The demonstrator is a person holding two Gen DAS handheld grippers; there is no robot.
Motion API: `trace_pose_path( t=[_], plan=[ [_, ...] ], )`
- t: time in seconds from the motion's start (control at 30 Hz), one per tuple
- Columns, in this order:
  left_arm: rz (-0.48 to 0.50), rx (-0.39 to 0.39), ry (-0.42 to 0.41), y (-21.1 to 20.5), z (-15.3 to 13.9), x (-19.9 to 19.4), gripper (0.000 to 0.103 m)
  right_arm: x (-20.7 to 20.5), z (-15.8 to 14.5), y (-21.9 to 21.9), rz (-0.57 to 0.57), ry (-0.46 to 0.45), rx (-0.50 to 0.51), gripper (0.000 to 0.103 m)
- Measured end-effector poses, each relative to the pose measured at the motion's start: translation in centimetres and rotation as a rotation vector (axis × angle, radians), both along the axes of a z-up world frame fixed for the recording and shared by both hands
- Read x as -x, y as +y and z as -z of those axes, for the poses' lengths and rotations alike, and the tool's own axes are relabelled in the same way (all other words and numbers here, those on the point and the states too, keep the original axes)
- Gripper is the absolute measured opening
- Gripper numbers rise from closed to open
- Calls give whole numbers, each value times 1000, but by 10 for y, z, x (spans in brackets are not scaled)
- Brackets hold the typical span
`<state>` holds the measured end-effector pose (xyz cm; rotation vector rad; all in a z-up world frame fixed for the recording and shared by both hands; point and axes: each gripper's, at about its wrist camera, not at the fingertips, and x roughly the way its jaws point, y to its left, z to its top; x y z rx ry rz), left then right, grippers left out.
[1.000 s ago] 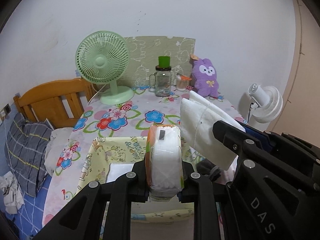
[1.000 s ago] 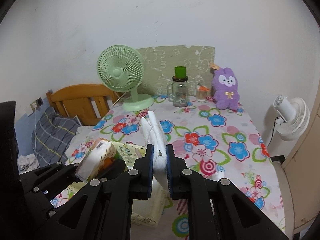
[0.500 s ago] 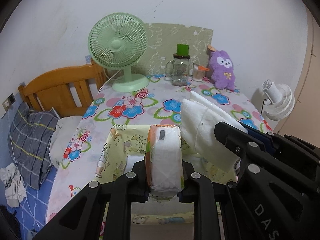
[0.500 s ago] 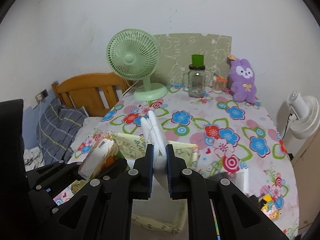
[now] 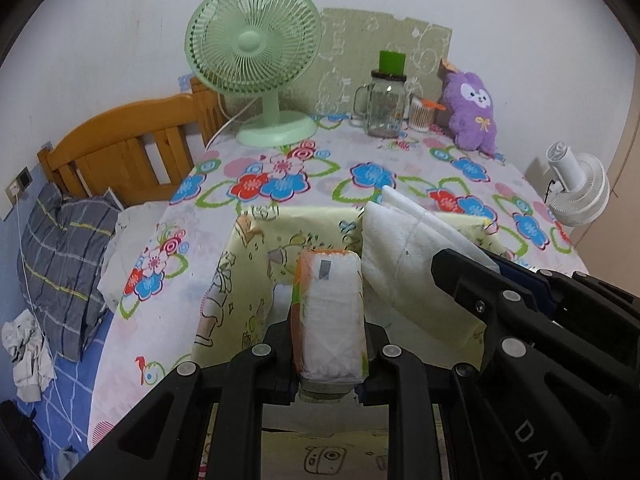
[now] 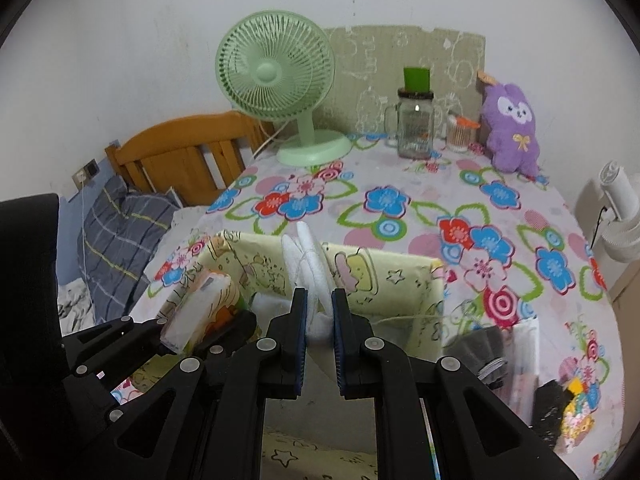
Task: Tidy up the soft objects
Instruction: 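Open the left gripper to drop the tissue pack while the right drops the cloth into the box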
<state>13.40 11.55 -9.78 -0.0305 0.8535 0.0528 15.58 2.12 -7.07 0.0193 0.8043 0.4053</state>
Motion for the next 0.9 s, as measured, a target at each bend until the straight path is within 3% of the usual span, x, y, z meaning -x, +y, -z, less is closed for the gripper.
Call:
trace_pose_path(
  t=[0.07, 0.13, 0.33, 0.43, 0.5, 0.6, 0.67, 0.9],
  plan=[
    [-3, 2, 18, 2, 6, -3, 20, -2, 6, 3, -1, 17, 3, 15],
    [-6, 6, 34, 3, 10, -5, 30, -4, 10, 5, -6, 26, 5, 15],
    [-12, 18, 45, 4, 15, -7, 34, -8, 15, 7, -30, 34, 4, 17],
    [-6, 19, 47, 3, 17, -9, 40, -11, 17, 6, -27, 42, 8, 23],
    [3, 28, 47, 1, 17, -10, 47, -13, 17, 4, -14, 42, 21, 38],
    [13, 39, 38, -3, 14, -10, 68, -14, 16, -3, 16, 36, 22, 59],
    [-1, 22, 15, -6, 10, -9, 86, -14, 14, -7, 25, 28, 17, 65],
    [-12, 26, 3, -10, 4, -8, 87, -11, 4, -16, 47, -18, 38, 82]
  ],
)
